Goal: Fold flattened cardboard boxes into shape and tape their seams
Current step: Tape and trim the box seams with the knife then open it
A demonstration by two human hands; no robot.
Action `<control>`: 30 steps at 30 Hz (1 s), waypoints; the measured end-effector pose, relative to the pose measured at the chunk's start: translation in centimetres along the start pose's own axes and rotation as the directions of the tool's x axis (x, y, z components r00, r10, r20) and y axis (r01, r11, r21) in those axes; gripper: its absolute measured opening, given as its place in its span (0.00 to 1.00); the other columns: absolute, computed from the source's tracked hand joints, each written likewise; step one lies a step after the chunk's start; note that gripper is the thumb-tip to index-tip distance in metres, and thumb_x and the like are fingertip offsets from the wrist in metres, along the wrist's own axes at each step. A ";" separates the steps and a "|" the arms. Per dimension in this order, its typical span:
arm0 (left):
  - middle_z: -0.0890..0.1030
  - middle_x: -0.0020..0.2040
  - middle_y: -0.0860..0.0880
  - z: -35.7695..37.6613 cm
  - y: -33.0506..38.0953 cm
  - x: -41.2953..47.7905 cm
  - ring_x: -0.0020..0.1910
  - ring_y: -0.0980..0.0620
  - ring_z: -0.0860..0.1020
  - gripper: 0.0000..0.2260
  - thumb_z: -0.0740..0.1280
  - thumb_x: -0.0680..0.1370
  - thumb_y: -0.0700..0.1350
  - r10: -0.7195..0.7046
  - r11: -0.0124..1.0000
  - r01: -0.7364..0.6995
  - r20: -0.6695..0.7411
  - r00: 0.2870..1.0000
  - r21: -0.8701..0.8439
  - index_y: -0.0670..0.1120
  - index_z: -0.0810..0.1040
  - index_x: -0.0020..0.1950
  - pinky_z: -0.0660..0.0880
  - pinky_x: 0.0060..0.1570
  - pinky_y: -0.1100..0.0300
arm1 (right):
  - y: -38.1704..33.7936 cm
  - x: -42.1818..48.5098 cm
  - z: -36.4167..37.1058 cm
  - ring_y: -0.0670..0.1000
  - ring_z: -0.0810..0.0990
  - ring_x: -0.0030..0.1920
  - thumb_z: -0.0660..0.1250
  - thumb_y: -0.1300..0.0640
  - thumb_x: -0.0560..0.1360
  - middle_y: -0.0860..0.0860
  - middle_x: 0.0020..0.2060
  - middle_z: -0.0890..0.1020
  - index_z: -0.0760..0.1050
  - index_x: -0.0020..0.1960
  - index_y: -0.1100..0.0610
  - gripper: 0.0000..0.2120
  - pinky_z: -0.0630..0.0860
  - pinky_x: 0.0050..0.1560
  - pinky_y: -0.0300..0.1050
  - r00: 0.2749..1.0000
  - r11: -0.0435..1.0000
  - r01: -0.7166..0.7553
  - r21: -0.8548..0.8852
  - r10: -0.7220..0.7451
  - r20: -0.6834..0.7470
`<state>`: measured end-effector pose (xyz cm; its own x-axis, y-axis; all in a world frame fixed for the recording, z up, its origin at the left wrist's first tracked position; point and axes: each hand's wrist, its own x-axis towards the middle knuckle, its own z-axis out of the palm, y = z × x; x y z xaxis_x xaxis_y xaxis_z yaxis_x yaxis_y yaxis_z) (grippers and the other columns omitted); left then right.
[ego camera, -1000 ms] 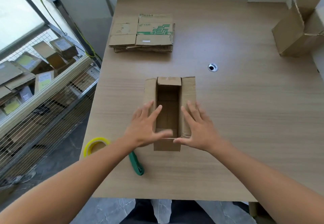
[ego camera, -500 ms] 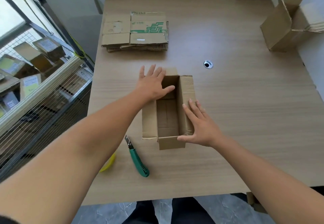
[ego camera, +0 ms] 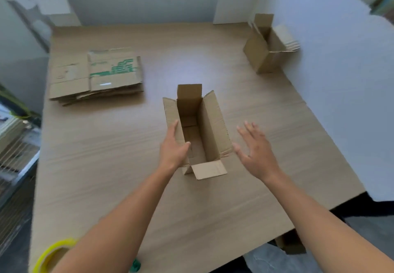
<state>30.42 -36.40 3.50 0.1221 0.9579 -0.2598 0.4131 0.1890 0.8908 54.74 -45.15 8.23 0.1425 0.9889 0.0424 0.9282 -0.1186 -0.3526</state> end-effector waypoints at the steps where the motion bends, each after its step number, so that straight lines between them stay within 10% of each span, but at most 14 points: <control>1: 0.71 0.74 0.53 2.4 1.7 1.5 0.54 0.65 0.76 0.35 0.72 0.75 0.42 0.000 1.000 0.000 0.019 1.000 0.006 0.58 0.61 0.79 0.65 0.57 0.68 | 2.9 1.1 -1.5 0.58 0.56 0.81 0.61 0.44 0.81 0.57 0.79 0.64 0.67 0.77 0.57 0.28 0.56 0.79 0.59 0.997 0.997 -0.075 -0.012 0.074 -0.032; 6: 0.73 0.72 0.47 16.7 9.8 9.4 0.65 0.46 0.75 0.34 0.70 0.77 0.44 -0.017 1.000 0.016 0.076 0.997 0.016 0.58 0.59 0.79 0.68 0.55 0.62 | 17.1 6.4 -7.2 0.56 0.53 0.81 0.62 0.46 0.83 0.57 0.80 0.62 0.64 0.79 0.56 0.28 0.51 0.80 0.55 0.963 0.964 -0.264 -0.006 0.263 -0.061; 18: 0.71 0.74 0.48 41.2 23.5 20.0 0.71 0.46 0.70 0.31 0.70 0.78 0.45 0.007 0.999 -0.002 0.096 0.995 -0.046 0.57 0.61 0.78 0.70 0.69 0.49 | 33.3 18.6 -12.7 0.54 0.47 0.82 0.59 0.44 0.83 0.54 0.81 0.57 0.62 0.80 0.54 0.29 0.45 0.81 0.54 0.985 0.983 -0.173 -0.063 0.171 -0.038; 21: 0.69 0.74 0.51 39.3 23.7 20.0 0.72 0.51 0.68 0.25 0.67 0.80 0.51 0.082 0.990 -0.074 0.064 0.995 -0.121 0.58 0.66 0.76 0.67 0.72 0.51 | 32.0 20.1 -12.9 0.55 0.49 0.82 0.59 0.44 0.83 0.55 0.80 0.61 0.64 0.79 0.56 0.28 0.46 0.81 0.56 0.991 0.995 -0.100 -0.027 0.097 -0.087; 25: 0.65 0.77 0.52 29.2 18.9 20.5 0.77 0.54 0.61 0.20 0.65 0.82 0.53 0.373 0.906 -0.376 0.056 0.926 0.194 0.58 0.70 0.74 0.60 0.74 0.55 | 25.3 22.8 -9.6 0.55 0.52 0.82 0.57 0.42 0.82 0.55 0.79 0.64 0.66 0.78 0.56 0.29 0.47 0.81 0.55 0.994 0.997 0.066 0.041 -0.063 -0.089; 30: 0.64 0.79 0.50 10.2 10.9 23.4 0.80 0.44 0.55 0.22 0.64 0.81 0.56 0.286 0.726 -0.150 -0.096 0.953 0.671 0.54 0.71 0.75 0.50 0.77 0.42 | 11.4 28.0 -0.9 0.54 0.46 0.82 0.56 0.41 0.83 0.53 0.81 0.58 0.60 0.81 0.54 0.30 0.40 0.80 0.54 0.958 0.961 0.267 0.069 -0.272 0.086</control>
<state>46.95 -14.14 3.38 0.1474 0.9882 0.0429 0.8874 -0.1512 0.4355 69.61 -18.85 6.23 -0.1456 0.9878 0.0558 0.9064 0.1558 -0.3926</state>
